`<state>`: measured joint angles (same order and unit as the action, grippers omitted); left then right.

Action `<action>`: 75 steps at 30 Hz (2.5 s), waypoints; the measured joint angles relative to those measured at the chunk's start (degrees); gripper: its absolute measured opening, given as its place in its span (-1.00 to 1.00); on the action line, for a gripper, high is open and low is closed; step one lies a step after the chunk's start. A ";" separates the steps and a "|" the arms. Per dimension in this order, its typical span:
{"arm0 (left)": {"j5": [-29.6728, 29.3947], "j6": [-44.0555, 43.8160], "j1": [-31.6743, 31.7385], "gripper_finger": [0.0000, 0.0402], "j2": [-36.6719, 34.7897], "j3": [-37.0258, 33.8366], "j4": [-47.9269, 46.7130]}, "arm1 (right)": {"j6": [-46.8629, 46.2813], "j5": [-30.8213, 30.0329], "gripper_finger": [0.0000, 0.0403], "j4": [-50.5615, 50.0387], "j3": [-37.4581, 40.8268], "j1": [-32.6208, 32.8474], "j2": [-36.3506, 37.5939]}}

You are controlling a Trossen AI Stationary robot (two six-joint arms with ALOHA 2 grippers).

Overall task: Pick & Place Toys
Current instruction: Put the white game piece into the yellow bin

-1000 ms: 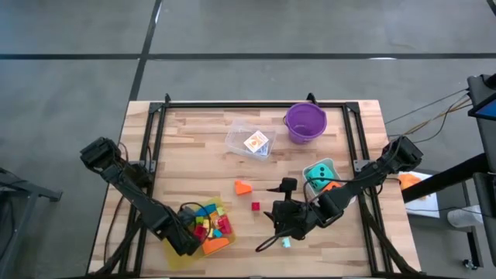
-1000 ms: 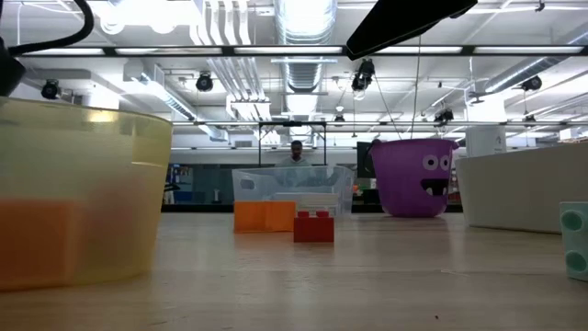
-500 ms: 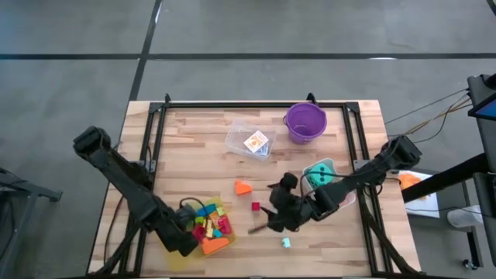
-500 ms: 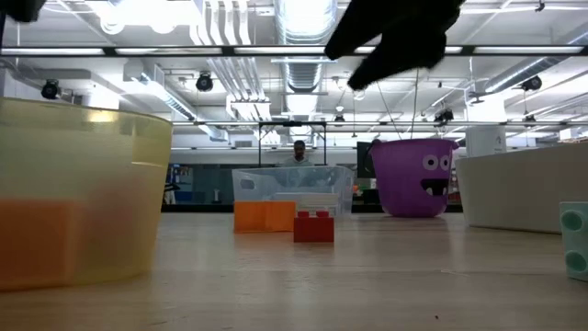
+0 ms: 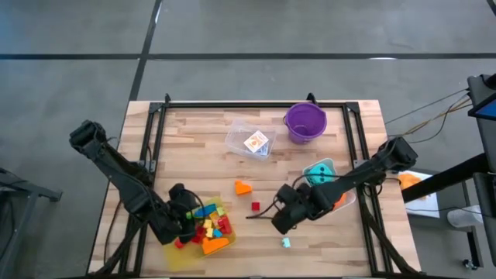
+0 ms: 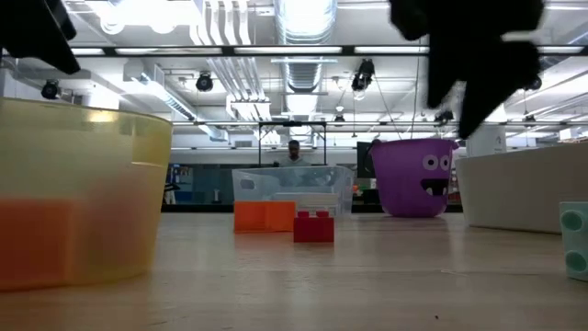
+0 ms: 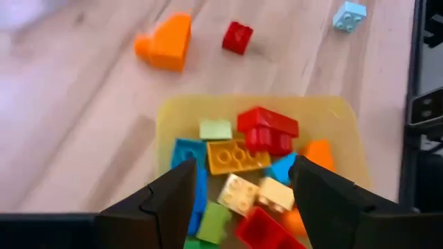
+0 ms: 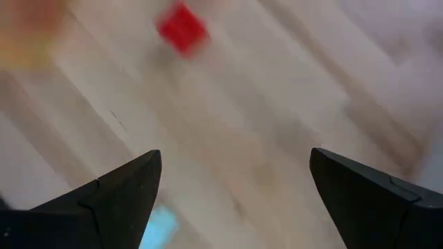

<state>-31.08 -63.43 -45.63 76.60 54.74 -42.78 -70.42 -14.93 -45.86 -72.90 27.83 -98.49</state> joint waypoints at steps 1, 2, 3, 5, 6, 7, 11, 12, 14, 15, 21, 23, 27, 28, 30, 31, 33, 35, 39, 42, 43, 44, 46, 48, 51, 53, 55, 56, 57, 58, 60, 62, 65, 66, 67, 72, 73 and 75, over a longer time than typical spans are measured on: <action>-0.30 1.08 0.28 0.14 0.00 0.00 -0.02 | -1.69 1.20 0.80 -3.50 -1.50 0.61 -0.80; -0.27 2.19 0.67 0.14 -0.06 0.06 -0.14 | -3.20 2.14 0.80 -6.33 -3.43 1.20 -1.69; -0.26 3.19 0.94 0.14 -0.31 0.15 -0.50 | -4.47 2.56 0.80 -8.68 -5.63 1.84 -2.37; -0.37 4.67 1.86 0.14 -0.82 0.33 -0.68 | -7.30 2.82 0.80 -14.71 -9.77 3.07 -4.01; -0.52 5.15 2.26 0.14 -0.92 0.35 -0.51 | -8.92 2.85 0.80 -17.25 -11.77 3.54 -4.91; -0.52 5.76 2.63 0.14 -0.92 0.35 -0.74 | -10.76 2.88 0.80 -19.06 -13.77 4.27 -6.07; -0.51 7.54 3.44 0.14 -0.94 0.16 -0.77 | -16.92 4.75 0.80 -22.10 -19.93 7.30 -11.31; -0.47 7.77 3.60 0.14 -0.92 0.11 -0.80 | -18.10 6.19 0.80 -22.16 -21.47 7.98 -12.76; -0.46 8.20 3.74 0.14 -0.92 0.09 -0.76 | -20.03 7.17 0.80 -23.15 -24.48 9.50 -15.96; -0.49 8.30 3.80 0.14 -0.92 0.09 -0.75 | -21.31 7.10 0.80 -24.36 -26.15 10.16 -17.95; 0.65 12.81 3.81 0.14 -0.92 0.12 1.71 | -25.49 6.26 0.80 -31.99 -36.47 11.87 -26.72; 0.63 14.41 4.05 0.14 -0.92 0.40 2.66 | -25.58 6.09 0.80 -32.42 -39.20 11.98 -28.90; 0.63 16.26 4.42 0.14 -0.92 0.42 4.42 | -26.10 5.67 0.80 -34.04 -42.97 11.92 -32.39; 0.64 16.80 4.50 0.14 -0.92 0.45 4.46 | -26.11 5.53 0.80 -34.30 -43.54 11.89 -33.02; 0.65 18.21 4.69 0.14 -0.92 0.47 4.60 | -26.01 5.60 0.80 -34.54 -44.09 11.83 -33.99; 0.65 18.93 4.79 0.14 -0.92 0.45 4.61 | -25.95 5.87 0.80 -34.50 -44.09 11.85 -34.31; 0.63 19.85 4.88 0.14 -0.92 0.43 4.66 | -26.11 6.35 0.80 -34.41 -43.74 12.05 -34.58; 0.63 20.05 4.97 0.14 -0.92 0.42 4.66 | -26.91 6.39 0.80 -34.47 -42.85 12.26 -34.47; 0.65 20.17 5.00 0.14 -0.92 0.42 4.75 | -26.63 7.41 0.80 -34.03 -41.43 12.42 -34.47; 0.65 20.17 5.07 0.14 -0.92 0.37 4.87 | -25.35 7.50 0.80 -32.24 -40.52 12.40 -34.43; 0.65 20.17 5.07 0.14 -0.92 0.37 4.87 | -24.86 7.52 0.80 -31.65 -40.25 12.40 -34.43; 0.65 20.17 5.10 0.14 -0.92 0.37 4.89 | -24.31 7.50 0.80 -31.33 -40.06 12.25 -34.43; 0.65 20.17 5.12 0.14 -0.92 0.37 4.87 | -23.62 7.53 0.80 -31.08 -39.86 11.95 -34.43; 0.65 20.17 5.12 0.14 -0.92 0.37 4.87 | -22.71 7.51 0.80 -30.87 -39.49 11.57 -34.38; 0.65 20.12 5.12 0.14 -0.92 0.37 4.90 | -21.70 7.54 0.80 -29.81 -38.57 11.03 -34.38; 0.65 20.10 5.12 0.14 -0.92 0.37 5.03 | -21.15 7.61 0.80 -28.24 -37.43 10.76 -34.26; 0.65 19.99 5.12 0.14 -0.92 0.37 5.07 | -20.84 8.27 0.80 -26.74 -36.06 10.54 -34.15; 0.65 19.97 5.12 0.14 -0.92 0.37 5.09 | -20.80 8.61 0.80 -26.35 -35.47 10.50 -34.12; 0.65 19.97 5.12 0.14 -0.92 0.37 5.11 | -20.82 8.77 0.80 -26.02 -34.99 10.49 -34.07; 0.65 19.99 5.12 0.14 -0.92 0.37 5.11 | -20.87 8.87 0.80 -25.78 -34.49 10.52 -33.85; 0.65 19.99 5.12 0.14 -0.92 0.37 5.19 | -20.91 9.29 0.80 -24.87 -33.43 10.52 -33.20; 0.65 19.99 5.12 0.14 -0.92 0.35 5.36 | -21.36 9.38 0.80 -23.08 -32.07 10.54 -32.10; 0.66 20.01 5.12 0.14 -0.92 0.35 5.37 | -22.24 8.65 0.80 -19.59 -30.10 10.54 -30.32; 0.67 20.01 5.12 0.14 -0.92 0.35 5.31 | -22.17 8.32 0.80 -18.36 -29.41 10.54 -29.80; 0.66 20.00 5.12 0.14 -0.92 0.37 5.36 | -22.19 8.08 0.79 -17.21 -28.67 10.54 -29.28; 0.69 19.99 5.12 0.14 -0.92 0.35 5.37 | -22.41 8.47 0.56 -15.05 -26.62 10.54 -28.46; 0.70 19.99 5.12 0.14 -0.92 0.35 5.35 | -22.46 9.16 0.50 -14.81 -26.30 10.54 -28.44; 0.71 19.97 5.12 0.14 -0.92 0.35 5.39 | -22.87 9.91 0.38 -13.96 -25.31 10.54 -28.42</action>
<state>-30.38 -43.46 -40.51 75.68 55.09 -37.39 -93.29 -5.02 -59.83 -98.20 38.37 -126.91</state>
